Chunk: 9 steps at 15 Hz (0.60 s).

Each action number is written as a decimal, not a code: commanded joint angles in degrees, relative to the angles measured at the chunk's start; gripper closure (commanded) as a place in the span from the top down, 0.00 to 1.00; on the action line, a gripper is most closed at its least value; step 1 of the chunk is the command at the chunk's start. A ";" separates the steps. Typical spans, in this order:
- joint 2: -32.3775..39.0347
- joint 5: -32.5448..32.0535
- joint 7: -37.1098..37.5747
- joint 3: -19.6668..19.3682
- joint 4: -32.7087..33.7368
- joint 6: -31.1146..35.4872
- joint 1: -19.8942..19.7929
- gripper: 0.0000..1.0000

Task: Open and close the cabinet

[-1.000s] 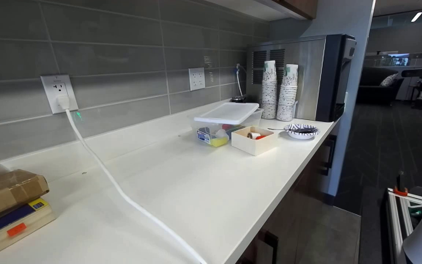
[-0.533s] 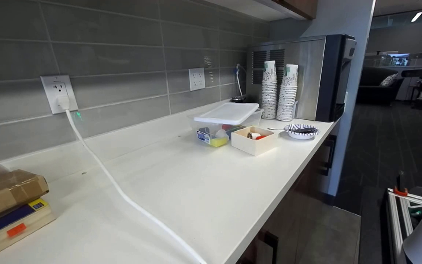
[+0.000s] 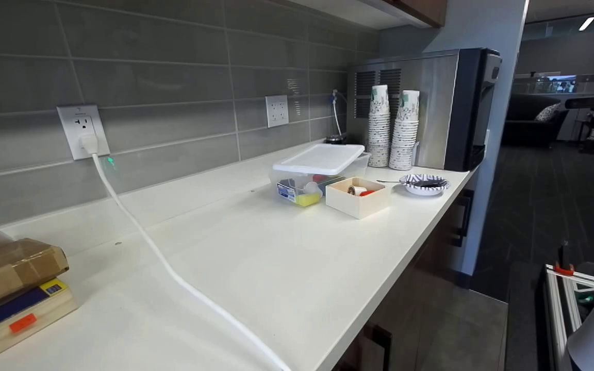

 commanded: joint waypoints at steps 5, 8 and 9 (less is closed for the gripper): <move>2.41 4.20 -5.03 -1.84 5.82 -1.71 5.93 1.00; 0.95 3.16 -6.12 -1.19 5.63 -2.36 6.41 1.00; 0.35 3.20 -6.63 -1.11 5.59 -2.82 6.66 1.00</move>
